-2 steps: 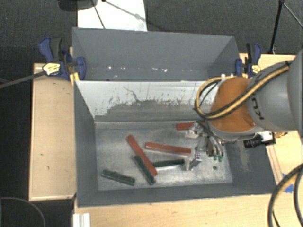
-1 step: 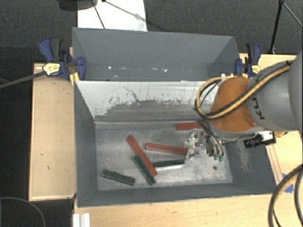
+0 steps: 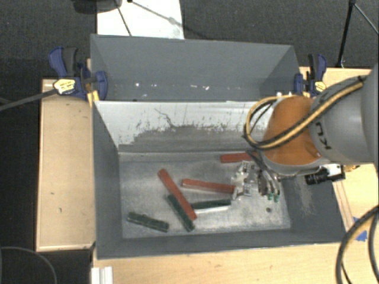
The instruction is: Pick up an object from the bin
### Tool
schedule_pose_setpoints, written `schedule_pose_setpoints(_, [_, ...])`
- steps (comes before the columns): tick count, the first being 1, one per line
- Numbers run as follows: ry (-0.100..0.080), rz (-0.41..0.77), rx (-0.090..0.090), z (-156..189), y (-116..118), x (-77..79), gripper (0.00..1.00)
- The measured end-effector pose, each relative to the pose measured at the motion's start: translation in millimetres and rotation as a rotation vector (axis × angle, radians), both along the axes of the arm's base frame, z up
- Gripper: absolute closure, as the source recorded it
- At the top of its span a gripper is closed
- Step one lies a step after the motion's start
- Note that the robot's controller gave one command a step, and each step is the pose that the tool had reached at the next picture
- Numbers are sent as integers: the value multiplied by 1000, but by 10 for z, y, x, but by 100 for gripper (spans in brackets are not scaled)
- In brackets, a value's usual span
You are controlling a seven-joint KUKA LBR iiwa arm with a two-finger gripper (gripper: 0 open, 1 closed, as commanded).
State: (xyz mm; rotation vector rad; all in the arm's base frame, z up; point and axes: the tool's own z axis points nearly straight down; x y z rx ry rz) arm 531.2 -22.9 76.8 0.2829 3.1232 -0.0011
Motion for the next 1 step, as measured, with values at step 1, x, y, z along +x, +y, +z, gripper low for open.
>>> schedule_pose_setpoints(1, [3, 18, 1, 1286, -24, 45, 100])
